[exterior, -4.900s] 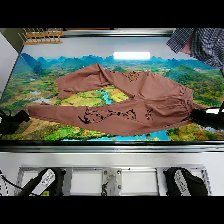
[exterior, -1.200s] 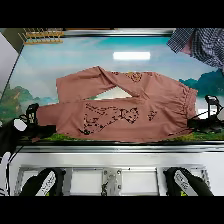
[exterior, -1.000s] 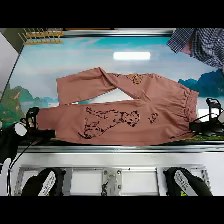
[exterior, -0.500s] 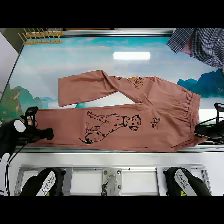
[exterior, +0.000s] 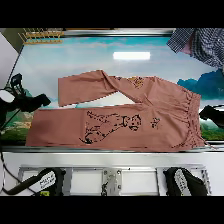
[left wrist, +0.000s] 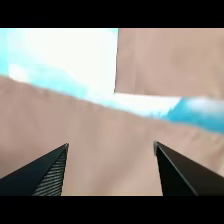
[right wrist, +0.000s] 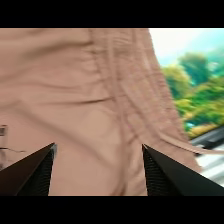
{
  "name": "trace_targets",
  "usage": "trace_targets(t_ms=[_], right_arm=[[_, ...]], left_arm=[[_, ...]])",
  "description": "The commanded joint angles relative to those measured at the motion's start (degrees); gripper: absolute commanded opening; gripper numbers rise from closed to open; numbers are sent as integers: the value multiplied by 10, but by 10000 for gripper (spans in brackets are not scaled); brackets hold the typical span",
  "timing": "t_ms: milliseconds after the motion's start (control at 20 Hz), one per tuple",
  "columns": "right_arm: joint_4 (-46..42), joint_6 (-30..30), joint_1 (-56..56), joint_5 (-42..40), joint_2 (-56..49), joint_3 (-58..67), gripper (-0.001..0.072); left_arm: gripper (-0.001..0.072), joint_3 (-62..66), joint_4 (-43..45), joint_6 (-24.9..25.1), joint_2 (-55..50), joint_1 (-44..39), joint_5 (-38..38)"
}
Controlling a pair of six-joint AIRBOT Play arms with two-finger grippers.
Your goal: Fold the clothes and pants, and hang the long-sleeved shirts on hangers.
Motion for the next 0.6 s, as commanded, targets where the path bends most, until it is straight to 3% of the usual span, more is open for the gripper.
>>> trace_targets(t_ms=[0, 100, 550], right_arm=[[87, -31, 0, -5, 7, 3, 584], [88, -31, 0, -5, 7, 3, 584], [89, -31, 1, 10, 6, 3, 583]], left_arm=[[571, 96, -47, -9, -139, 0, 34], [571, 141, -55, -33, -201, 0, 28], [571, 236, -120, -31, -329, -30, 2]])
